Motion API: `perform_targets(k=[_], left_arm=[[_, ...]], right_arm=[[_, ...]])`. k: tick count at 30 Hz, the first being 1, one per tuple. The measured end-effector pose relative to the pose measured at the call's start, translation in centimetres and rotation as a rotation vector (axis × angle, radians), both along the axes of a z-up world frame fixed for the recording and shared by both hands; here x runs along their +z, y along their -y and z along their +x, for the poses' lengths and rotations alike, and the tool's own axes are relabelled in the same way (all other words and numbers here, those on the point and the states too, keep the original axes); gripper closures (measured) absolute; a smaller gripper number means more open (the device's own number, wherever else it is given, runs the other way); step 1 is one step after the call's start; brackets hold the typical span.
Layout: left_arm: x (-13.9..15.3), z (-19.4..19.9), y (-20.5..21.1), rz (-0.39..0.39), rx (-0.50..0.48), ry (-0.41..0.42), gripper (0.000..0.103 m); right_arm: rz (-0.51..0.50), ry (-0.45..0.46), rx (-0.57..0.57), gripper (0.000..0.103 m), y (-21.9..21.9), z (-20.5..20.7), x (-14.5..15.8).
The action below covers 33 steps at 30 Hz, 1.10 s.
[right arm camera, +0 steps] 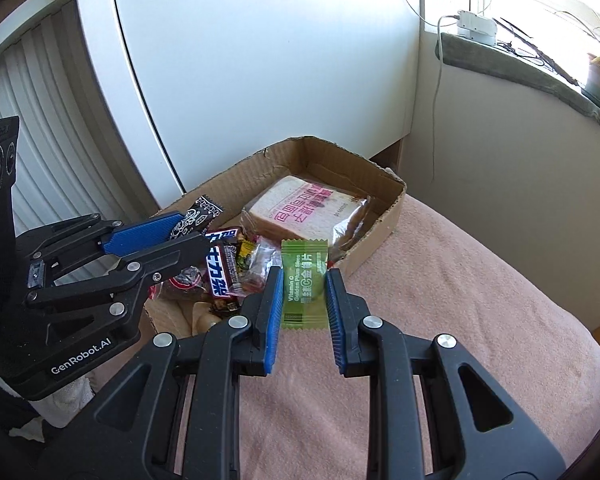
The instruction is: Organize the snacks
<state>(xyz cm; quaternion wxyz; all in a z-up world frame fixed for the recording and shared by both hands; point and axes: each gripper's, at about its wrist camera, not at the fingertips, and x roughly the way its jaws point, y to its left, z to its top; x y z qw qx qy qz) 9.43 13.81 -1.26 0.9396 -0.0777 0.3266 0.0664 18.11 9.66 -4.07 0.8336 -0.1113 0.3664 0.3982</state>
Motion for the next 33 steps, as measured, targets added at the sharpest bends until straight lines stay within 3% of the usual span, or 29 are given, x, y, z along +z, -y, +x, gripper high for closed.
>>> perform_targets(k=[16,18,20,24,26,28,31,33], left_arm=[[0.5,-1.4,-2.9,0.000,0.089,0.017,0.079],[0.5,-1.5,-3.1,0.001,0.093,0.017,0.079],[0.6,-1.8,-3.1,0.001,0.097,0.018,0.076],[0.8,-2.3,-3.1,0.000,0.100,0.023,0.073],[1.0,-2.8,-3.0,0.002,0.103,0.032,0.061],[1.2,-3.3,-2.9,0.008,0.107,0.038,0.057],[1.3,-4.2,-2.7,0.014,0.113,0.046,0.042],[1.3,-4.9,-2.6,0.016,0.126,0.051,0.039]], right_arm=[[0.015,-0.006,0.050,0.079,-3.3,-0.6,0.1],[0.017,-0.006,0.047,0.074,-3.1,-0.6,0.2],[0.021,0.001,0.043,0.058,-2.9,-0.7,0.3],[0.033,0.001,0.031,0.053,-2.3,-0.9,0.7],[0.039,0.014,0.023,0.041,-1.8,-1.3,0.9],[0.047,0.035,0.004,0.032,-1.2,-1.7,1.3],[0.058,0.071,-0.025,0.023,-0.1,-2.7,1.7],[0.065,0.100,-0.049,0.016,0.8,-3.5,1.9]])
